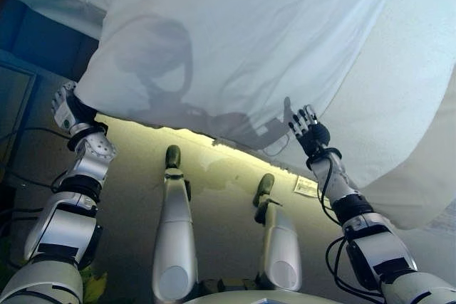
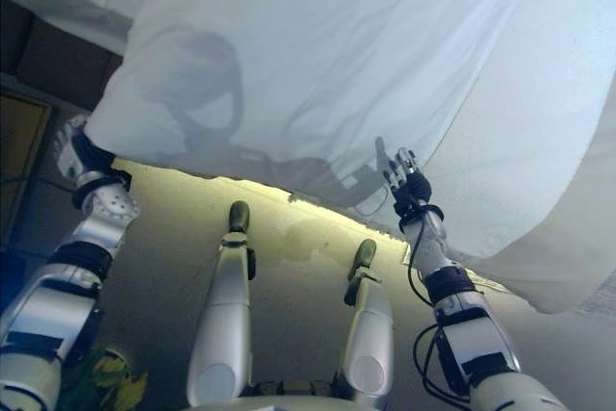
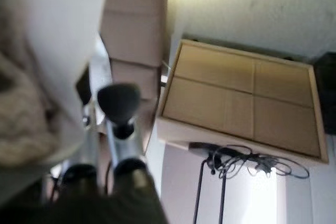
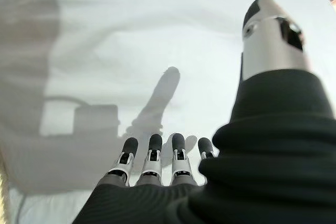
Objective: Make the bed neatly
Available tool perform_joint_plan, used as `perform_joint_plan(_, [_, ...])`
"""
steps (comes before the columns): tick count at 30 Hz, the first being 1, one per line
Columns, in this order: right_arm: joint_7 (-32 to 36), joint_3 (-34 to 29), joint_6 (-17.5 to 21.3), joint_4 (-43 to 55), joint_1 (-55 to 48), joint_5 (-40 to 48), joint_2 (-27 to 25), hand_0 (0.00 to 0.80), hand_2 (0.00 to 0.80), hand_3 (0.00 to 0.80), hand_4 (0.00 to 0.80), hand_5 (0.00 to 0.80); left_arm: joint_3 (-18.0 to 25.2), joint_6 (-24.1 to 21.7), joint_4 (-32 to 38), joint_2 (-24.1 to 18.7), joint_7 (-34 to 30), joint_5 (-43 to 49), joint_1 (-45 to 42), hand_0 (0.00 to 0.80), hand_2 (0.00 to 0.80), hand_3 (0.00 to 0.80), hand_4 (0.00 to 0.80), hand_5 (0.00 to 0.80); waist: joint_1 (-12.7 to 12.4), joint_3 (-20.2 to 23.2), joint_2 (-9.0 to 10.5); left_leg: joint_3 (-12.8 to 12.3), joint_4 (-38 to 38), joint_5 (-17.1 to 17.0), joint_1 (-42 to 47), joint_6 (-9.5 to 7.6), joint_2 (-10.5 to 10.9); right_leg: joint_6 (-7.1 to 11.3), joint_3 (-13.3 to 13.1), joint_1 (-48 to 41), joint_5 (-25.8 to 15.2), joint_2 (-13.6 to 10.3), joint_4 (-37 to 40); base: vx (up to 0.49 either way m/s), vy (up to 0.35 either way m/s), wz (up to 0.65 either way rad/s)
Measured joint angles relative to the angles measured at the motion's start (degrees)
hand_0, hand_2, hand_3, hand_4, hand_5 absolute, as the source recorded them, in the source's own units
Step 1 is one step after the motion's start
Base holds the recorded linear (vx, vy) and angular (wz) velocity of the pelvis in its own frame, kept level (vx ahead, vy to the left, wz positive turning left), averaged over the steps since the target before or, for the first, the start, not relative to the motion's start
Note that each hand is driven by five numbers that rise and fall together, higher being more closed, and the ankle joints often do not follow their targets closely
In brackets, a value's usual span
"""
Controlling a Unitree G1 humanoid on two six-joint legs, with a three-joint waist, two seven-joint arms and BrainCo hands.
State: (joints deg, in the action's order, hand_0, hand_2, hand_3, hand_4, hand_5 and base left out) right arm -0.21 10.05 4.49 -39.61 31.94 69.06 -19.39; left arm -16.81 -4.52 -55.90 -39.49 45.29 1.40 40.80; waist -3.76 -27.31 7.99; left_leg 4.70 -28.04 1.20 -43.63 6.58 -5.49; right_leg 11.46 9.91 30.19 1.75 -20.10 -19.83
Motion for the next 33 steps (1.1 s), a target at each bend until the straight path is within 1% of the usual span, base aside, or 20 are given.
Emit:
perform_joint_plan(4, [-0.6,0.0,-0.1,1.8,-0.6,-0.4,-1.6,0.000,0.000,0.000,0.000,0.000,1.0,3.8,4.3,-0.9,0.1,0.0,-1.6,0.800,0.800,0.800,0.800,0.800,-0.2,-0.1,-1.37,0.0,0.7,-0.3,0.2,0.03,0.2,-0.04,0.1,0.0,0.0,-0.2,0.0,-0.007,0.016,0.02])
perform_joint_plan(6, [-1.2,-0.2,-0.1,2.9,-0.8,-0.4,-2.1,0.000,0.000,0.000,0.000,0.000,2.3,5.7,6.0,-1.8,0.1,0.1,-2.2,0.800,0.800,0.800,0.800,0.800,-0.2,-0.1,-1.62,0.0,1.5,-0.7,0.5,0.19,0.2,-0.04,0.2,0.1,0.1,-0.2,0.1,-0.003,-0.015,0.00])
perform_joint_plan(10, [-1.6,-0.4,-0.1,3.6,-1.2,-0.4,-2.1,0.000,0.000,0.000,0.000,0.000,2.3,9.3,7.6,-3.9,-0.3,0.1,-2.3,0.800,0.800,0.800,0.800,0.800,-0.2,-0.2,-1.98,0.2,3.5,-1.6,1.4,0.68,-0.1,0.05,0.4,0.0,0.5,-0.1,0.1,-0.002,-0.044,0.01])
perform_joint_plan(15, [-1.9,-0.4,-0.1,4.7,-2.4,-0.4,-2.9,0.000,0.000,0.000,0.000,0.000,3.0,11.6,7.9,-4.7,-1.2,-0.9,-2.1,0.800,0.800,0.800,0.800,0.800,-0.2,-0.3,-2.91,0.3,4.5,-1.9,1.9,1.08,-0.5,0.53,0.8,0.0,0.8,0.3,0.0,0.026,-0.048,0.00])
perform_joint_plan(17, [-2.2,-0.4,-0.1,5.7,-3.0,-0.4,-3.6,0.000,0.000,0.000,0.000,0.000,4.6,11.8,8.0,-4.7,-1.4,-4.0,-1.9,0.800,0.800,0.800,0.800,0.800,-0.2,-0.3,-2.97,0.3,4.5,-1.9,1.9,1.11,-0.6,0.54,1.1,0.0,0.9,0.3,0.0,0.032,-0.060,-0.01])
perform_joint_plan(20, [-2.3,-0.6,-0.1,5.8,-3.6,-0.4,-3.9,0.000,0.000,0.000,0.000,0.000,5.1,12.5,8.0,-6.0,-1.6,-9.5,-1.0,0.800,0.800,0.800,0.800,0.800,-0.2,-0.3,-2.97,0.4,4.5,-1.9,1.9,1.14,-0.8,0.51,1.7,-0.1,0.9,0.4,0.0,0.046,-0.061,0.00])
perform_joint_plan(22, [-2.5,-0.6,-0.1,5.8,-3.6,-0.4,-3.9,0.000,0.000,0.000,0.000,0.000,7.2,13.0,7.8,-6.3,-2.0,-11.4,-0.4,0.800,0.800,0.800,0.800,0.800,-0.2,-0.3,-2.97,0.6,4.5,-1.8,1.9,1.23,-1.0,0.51,1.8,-0.2,0.9,0.6,0.0,0.048,-0.046,-0.01])
perform_joint_plan(28, [-2.8,-0.4,-0.1,6.3,-4.0,-0.4,-3.9,0.000,0.000,0.000,0.000,0.000,7.3,15.2,6.7,-7.1,-3.5,-16.1,2.0,0.800,0.800,0.800,0.800,0.800,-0.2,-0.3,-2.98,1.6,4.3,-1.9,2.1,1.47,-1.2,0.36,2.4,-1.0,1.0,1.0,0.0,0.033,-0.043,0.03])
perform_joint_plan(33, [-2.8,-0.1,-0.2,8.3,-4.7,-0.3,-3.9,0.000,0.000,0.000,0.000,0.000,7.3,18.0,4.3,-7.2,-5.7,-15.8,4.4,0.800,0.800,0.800,0.800,0.800,-0.2,-0.3,-2.97,2.0,4.1,-1.9,2.1,1.66,-1.6,0.36,2.9,-1.5,1.0,1.5,0.0,0.025,-0.068,0.01])
